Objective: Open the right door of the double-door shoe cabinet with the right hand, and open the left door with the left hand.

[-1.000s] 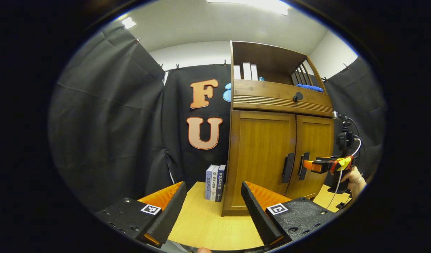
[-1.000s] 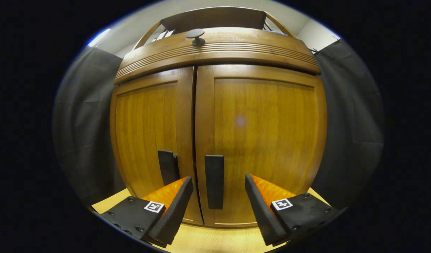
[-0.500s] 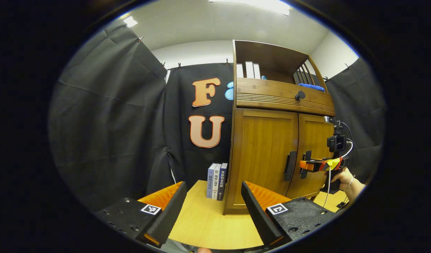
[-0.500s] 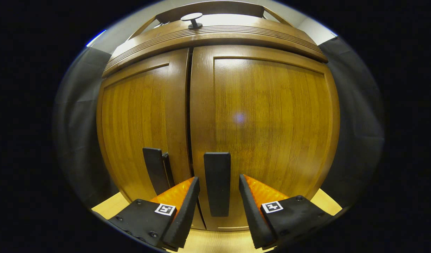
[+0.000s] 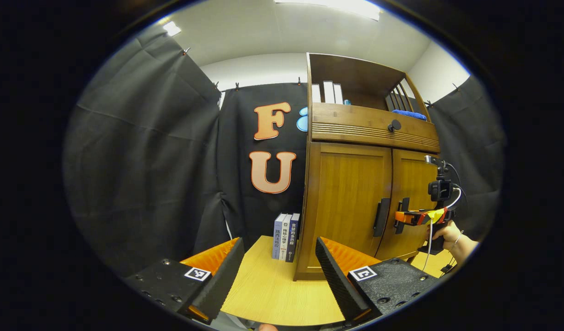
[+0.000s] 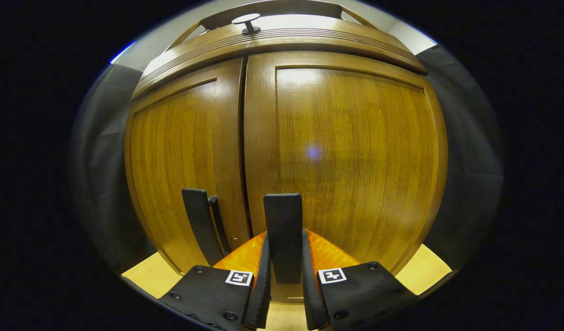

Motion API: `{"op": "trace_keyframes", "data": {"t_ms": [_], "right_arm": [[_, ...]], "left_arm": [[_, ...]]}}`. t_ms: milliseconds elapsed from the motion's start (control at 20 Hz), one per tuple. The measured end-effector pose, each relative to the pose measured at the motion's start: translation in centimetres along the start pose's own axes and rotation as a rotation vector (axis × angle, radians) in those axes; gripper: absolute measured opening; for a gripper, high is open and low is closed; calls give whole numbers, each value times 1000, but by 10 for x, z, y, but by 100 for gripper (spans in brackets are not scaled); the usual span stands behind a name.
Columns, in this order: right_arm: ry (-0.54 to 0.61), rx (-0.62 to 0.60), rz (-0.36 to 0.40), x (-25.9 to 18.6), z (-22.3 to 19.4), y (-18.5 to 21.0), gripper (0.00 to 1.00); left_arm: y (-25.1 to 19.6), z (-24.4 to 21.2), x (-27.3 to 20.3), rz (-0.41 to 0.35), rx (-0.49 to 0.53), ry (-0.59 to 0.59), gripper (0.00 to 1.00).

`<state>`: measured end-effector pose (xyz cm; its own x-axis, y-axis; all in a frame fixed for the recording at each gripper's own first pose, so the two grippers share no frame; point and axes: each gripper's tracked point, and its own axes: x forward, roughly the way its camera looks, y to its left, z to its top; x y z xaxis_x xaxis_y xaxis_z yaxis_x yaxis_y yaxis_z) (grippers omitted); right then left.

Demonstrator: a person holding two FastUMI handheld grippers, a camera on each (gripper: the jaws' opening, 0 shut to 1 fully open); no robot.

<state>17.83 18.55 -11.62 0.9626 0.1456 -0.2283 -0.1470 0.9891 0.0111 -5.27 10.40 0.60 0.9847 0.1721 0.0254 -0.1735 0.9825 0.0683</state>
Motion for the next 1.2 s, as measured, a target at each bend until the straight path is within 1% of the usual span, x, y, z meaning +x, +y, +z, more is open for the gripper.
{"op": "trace_keyframes", "data": {"t_ms": [50, 100, 150, 200, 450, 500, 550, 650, 700, 750, 800, 1050, 1100, 1200], "right_arm": [[-3, -4, 4, -4, -1, 0, 39], [-7, -13, 9, -8, 0, -1, 39], [-12, -11, 18, -7, 0, -1, 44], [-12, -13, 29, -15, -1, -1, 33], [-10, -12, 57, -38, -5, -4, 33], [-12, -17, 62, -44, -6, -5, 38], [-13, -23, 67, -50, -7, -7, 29], [-10, -30, 83, -63, -8, -10, 38], [-9, -28, 91, -71, -9, -13, 33], [-9, -23, 97, -77, -9, -15, 33], [-11, -16, 100, -83, -9, -18, 38], [-17, -41, 112, -112, -11, -31, 37], [-16, -44, 111, -116, -13, -34, 37], [-17, -51, 107, -126, -14, -40, 38]], "left_arm": [[-1, 0, 0, -3, -1, -1, 94], [-2, 0, -1, -6, -3, -1, 92], [-4, 0, -2, -11, -5, 0, 94], [-5, -2, -2, -14, -7, 2, 92], [-8, 0, -5, -16, -13, 1, 92], [-8, -1, -5, -18, -15, 1, 92], [-9, -1, -6, -20, -17, 1, 92], [-12, -1, -9, -25, -17, 1, 92], [-13, 0, -9, -27, -17, 0, 94], [-14, 0, -9, -28, -16, -1, 94], [-15, 1, -11, -29, -14, -3, 94], [-23, 5, -15, -42, -8, -11, 94], [-25, 5, -16, -46, -8, -11, 92], [-27, 5, -19, -52, -9, -11, 92]]}}
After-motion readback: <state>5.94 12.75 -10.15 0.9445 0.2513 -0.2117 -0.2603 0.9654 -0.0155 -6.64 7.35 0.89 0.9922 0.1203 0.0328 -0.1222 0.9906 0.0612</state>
